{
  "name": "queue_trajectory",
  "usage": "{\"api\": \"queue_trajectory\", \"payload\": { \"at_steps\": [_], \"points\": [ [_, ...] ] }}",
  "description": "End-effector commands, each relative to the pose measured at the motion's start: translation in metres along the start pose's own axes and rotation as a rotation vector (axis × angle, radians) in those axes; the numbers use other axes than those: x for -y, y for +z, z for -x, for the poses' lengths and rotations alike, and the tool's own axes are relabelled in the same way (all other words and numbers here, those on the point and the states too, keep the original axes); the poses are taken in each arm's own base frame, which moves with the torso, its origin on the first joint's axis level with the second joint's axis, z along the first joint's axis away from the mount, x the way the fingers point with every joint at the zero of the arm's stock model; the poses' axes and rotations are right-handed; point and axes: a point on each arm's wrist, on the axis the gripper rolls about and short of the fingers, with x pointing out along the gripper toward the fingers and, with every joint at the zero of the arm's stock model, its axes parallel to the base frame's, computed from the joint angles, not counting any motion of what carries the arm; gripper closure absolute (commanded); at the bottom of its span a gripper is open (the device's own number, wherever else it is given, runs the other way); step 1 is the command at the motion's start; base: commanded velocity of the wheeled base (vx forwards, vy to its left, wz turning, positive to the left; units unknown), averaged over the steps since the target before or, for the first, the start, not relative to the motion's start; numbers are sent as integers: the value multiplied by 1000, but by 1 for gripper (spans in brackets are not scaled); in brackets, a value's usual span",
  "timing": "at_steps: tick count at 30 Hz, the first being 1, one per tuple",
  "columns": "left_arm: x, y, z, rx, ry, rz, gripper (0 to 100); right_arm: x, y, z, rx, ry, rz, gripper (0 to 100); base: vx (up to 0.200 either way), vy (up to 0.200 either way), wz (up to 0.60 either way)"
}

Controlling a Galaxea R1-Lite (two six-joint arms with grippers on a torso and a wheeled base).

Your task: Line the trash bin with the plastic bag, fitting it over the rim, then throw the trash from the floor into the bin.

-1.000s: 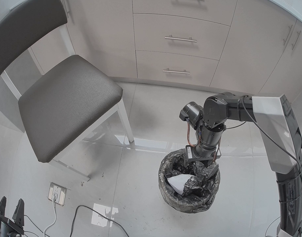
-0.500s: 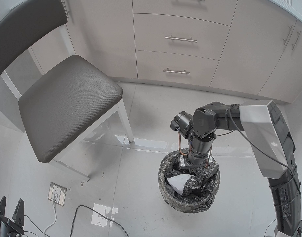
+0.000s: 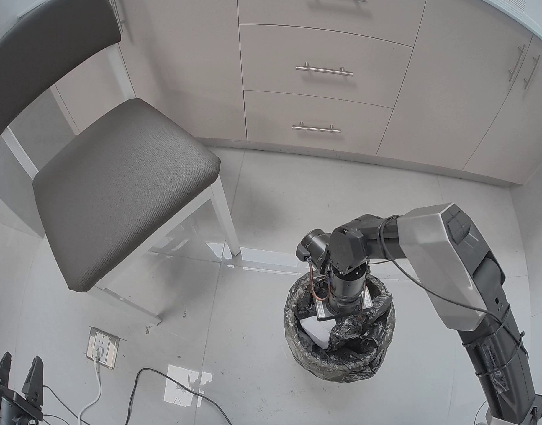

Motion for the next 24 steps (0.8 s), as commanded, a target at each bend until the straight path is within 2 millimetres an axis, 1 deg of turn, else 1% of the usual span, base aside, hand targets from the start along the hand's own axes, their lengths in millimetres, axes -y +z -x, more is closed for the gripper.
{"api": "queue_trajectory", "payload": {
  "at_steps": [1, 4, 5, 7, 11, 16, 24],
  "points": [
    [0, 0, 0, -1, 1, 1, 0, -4, -6, -33, -46, -51, 30, 100, 0, 0, 0],
    [0, 0, 0, -3, 1, 5, 0, -7, -5, -45, -27, -45, 23, 100, 0, 0, 0],
    [0, 0, 0, -3, 1, 5, 0, -7, -5, -45, -27, -45, 23, 100, 0, 0, 0],
    [0, 0, 0, 2, 12, 10, 0, -9, -5, -53, -17, -40, 24, 100, 0, 0, 0],
    [0, 0, 0, 3, 20, 15, 0, -10, -7, -61, -30, -48, 26, 100, 0, 0, 0],
    [0, 0, 0, 5, 21, 15, 0, -9, -7, -78, -9, -95, 23, 100, 0, 0, 0],
    [-1, 0, 0, 3, 22, 15, 0, -9, -8, -93, 3, -100, 16, 100, 0, 0, 0]
  ]
}}
